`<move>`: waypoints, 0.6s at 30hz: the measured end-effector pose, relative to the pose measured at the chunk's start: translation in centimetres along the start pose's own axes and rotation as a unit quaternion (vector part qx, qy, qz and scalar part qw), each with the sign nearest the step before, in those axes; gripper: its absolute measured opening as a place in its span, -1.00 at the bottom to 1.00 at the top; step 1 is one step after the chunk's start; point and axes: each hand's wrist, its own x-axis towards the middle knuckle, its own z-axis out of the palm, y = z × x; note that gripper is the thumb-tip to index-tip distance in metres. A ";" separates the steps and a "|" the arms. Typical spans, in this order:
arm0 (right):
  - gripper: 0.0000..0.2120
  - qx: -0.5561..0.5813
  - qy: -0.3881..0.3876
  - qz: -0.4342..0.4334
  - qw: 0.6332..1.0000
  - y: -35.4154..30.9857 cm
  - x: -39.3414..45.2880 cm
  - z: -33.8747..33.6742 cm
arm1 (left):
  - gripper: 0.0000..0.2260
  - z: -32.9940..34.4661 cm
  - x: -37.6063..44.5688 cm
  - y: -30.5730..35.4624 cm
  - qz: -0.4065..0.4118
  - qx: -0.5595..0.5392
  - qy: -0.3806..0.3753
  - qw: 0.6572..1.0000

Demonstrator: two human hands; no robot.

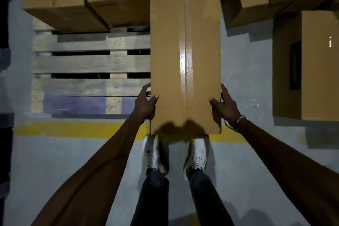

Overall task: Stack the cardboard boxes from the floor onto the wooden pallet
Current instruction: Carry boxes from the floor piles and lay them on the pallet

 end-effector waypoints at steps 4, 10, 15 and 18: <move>-0.32 -0.030 0.008 -0.019 0.999 0.3 0.3 0.4 | -0.43 -0.3 0.3 -0.3 0.010 0.021 0.008 1.000; -0.31 -0.045 -0.006 -0.008 0.999 -0.3 0.3 0.2 | -0.38 -0.4 0.4 0.1 0.023 0.040 0.016 0.999; -0.28 -0.049 -0.020 0.008 0.999 -1.3 1.2 -1.1 | -0.48 -0.8 0.6 1.5 0.028 0.077 0.013 0.997; -0.22 -0.043 -0.015 0.007 0.999 -2.8 1.8 -2.1 | -0.48 -1.2 0.8 2.5 0.034 0.080 0.033 0.996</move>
